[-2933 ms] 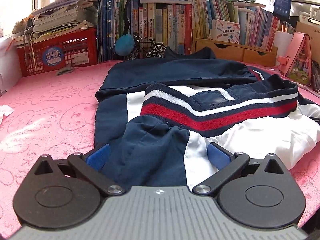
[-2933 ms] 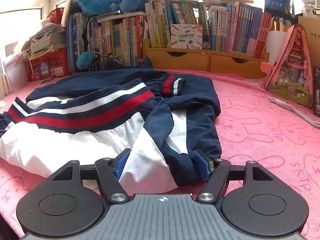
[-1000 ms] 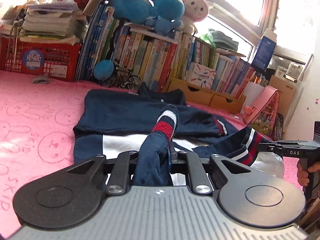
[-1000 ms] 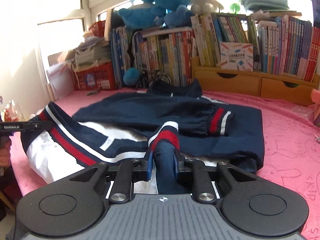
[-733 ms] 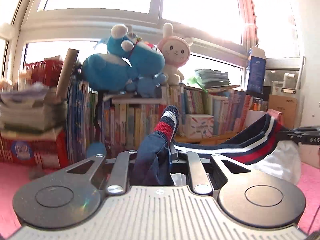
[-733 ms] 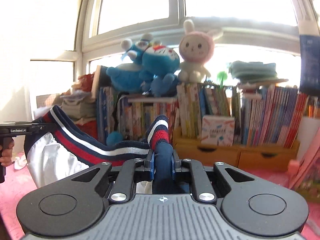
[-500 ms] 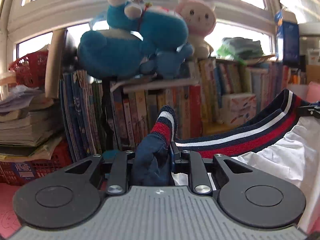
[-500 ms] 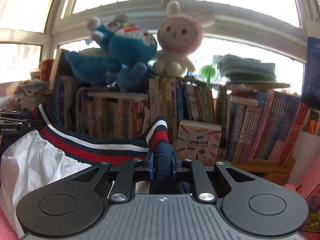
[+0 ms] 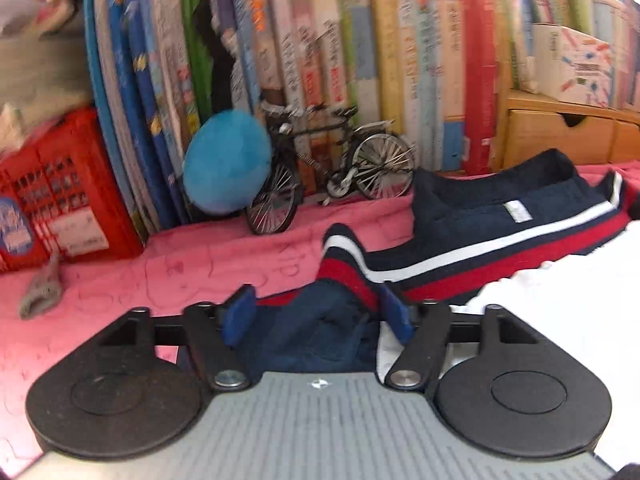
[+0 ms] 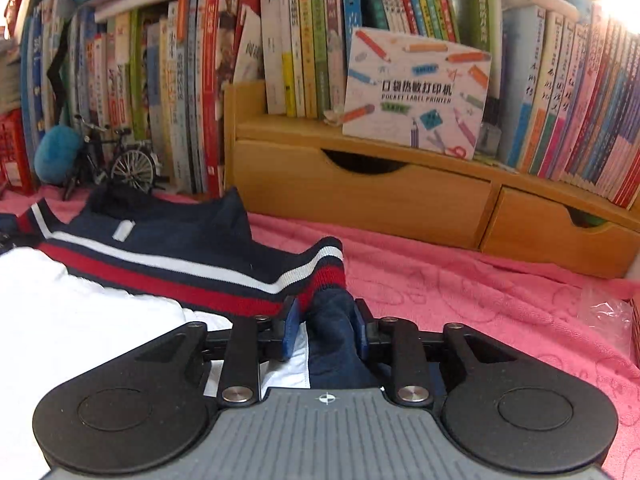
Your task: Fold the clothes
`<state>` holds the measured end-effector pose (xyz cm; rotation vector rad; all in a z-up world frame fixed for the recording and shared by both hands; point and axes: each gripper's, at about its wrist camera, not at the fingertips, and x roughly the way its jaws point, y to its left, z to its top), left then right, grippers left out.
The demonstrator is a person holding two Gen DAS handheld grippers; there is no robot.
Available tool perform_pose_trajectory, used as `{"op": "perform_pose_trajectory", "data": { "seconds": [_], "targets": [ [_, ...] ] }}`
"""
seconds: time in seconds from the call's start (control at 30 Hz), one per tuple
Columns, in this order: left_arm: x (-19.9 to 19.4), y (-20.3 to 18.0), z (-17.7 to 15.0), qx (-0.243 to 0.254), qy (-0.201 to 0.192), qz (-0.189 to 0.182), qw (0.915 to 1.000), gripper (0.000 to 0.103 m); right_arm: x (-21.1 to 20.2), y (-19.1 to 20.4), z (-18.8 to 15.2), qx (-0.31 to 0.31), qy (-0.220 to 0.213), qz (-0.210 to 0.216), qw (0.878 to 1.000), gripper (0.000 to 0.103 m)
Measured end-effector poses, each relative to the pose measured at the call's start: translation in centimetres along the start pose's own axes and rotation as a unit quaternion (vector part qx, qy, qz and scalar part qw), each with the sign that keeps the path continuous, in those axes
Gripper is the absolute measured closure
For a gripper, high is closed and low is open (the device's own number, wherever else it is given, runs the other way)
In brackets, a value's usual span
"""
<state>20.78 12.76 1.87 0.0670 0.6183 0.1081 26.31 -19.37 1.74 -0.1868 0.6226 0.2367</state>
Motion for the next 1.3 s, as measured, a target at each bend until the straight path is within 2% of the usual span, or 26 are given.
{"op": "perform_pose_trajectory", "data": {
  "seconds": [0.03,0.07,0.1,0.17,0.23,0.27,0.3,0.37,0.43,0.57,0.67,0.73,0.9,1.1,1.13,1.17,1.23,1.27,1.3],
  "targets": [
    [-0.1,0.4,0.4,-0.013,0.003,0.003,0.9999,0.017,0.3,0.0,0.0,-0.002,0.005,0.001,1.0,0.063],
    [-0.3,0.7,0.7,-0.025,0.007,0.007,0.9996,0.014,-0.8,0.0,0.1,-0.009,-0.002,-0.002,1.0,0.054],
    [-0.4,1.1,1.1,-0.038,0.01,0.01,0.9992,0.016,-1.8,0.0,0.2,-0.015,-0.008,-0.004,1.0,0.041],
    [-1.2,1.9,1.8,-0.064,0.008,0.015,0.9978,0.02,-4.0,-0.1,0.4,-0.027,-0.021,-0.009,0.999,0.036],
    [-5.0,2.9,2.5,-0.071,-0.041,0.005,0.9967,0.019,-6.1,-0.1,0.6,-0.039,-0.034,-0.014,0.999,0.027],
    [-7.0,3.2,2.7,-0.062,-0.06,0.001,0.9962,0.018,-7.2,-0.1,0.7,-0.046,-0.04,-0.017,0.998,0.017],
    [-9.0,3.1,2.5,-0.041,-0.073,0.004,0.9965,0.017,-8.3,-0.2,0.8,-0.052,-0.047,-0.019,0.997,0.013],
    [-13.0,2.7,0.9,0.012,-0.093,0.002,0.9956,0.015,-11.2,-0.3,-0.1,-0.071,-0.059,-0.022,0.995,0.013],
    [-16.7,3.2,-1.3,0.048,-0.103,-0.007,0.9935,0.01,-13.6,-1.3,-2.7,-0.058,-0.049,-0.016,0.997,0.012],
    [-20.4,4.4,-7.6,0.019,-0.065,-0.025,0.9974,0.009,-18.3,-3.4,-7.9,-0.032,-0.03,-0.004,0.999,0.013],
    [-20.0,4.7,-11.5,-0.019,-0.012,-0.015,0.9996,0.009,-21.6,-4.9,-11.7,-0.011,-0.017,0.004,1.0,0.018],
    [-18.9,4.8,-12.7,-0.034,0.018,-0.006,0.9993,0.01,-21.8,-5.3,-13.0,0.013,-0.017,0.006,1.0,0.024],
    [-17.8,4.4,-13.1,-0.054,0.014,-0.014,0.9984,0.01,-20.5,-5.2,-12.5,0.052,-0.022,0.032,0.998,0.041],
    [-16.1,3.8,-12.9,-0.047,0.033,-0.005,0.9983,0.013,-19.1,-5.1,-12.0,0.093,-0.027,0.056,0.994,0.052],
    [-16.0,3.9,-12.9,-0.048,0.033,-0.006,0.9983,0.013,-19.0,-4.9,-12.0,0.08,-0.023,0.04,0.996,0.056],
    [-15.9,4.0,-12.8,-0.05,0.034,-0.007,0.9982,0.013,-19.0,-4.6,-12.0,0.068,-0.019,0.024,0.997,0.066],
    [-16.0,4.0,-12.8,-0.049,0.034,-0.006,0.9982,0.013,-18.9,-4.1,-11.9,0.043,-0.011,-0.009,0.999,0.076],
    [-16.0,4.0,-12.8,-0.05,0.034,-0.005,0.9982,0.013,-18.8,-3.8,-11.9,0.03,-0.007,-0.025,0.999,0.086],
    [-16.0,4.0,-12.7,-0.05,0.034,-0.005,0.9981,0.013,-18.8,-3.6,-11.9,0.017,-0.003,-0.041,0.999,0.088]
  ]
}}
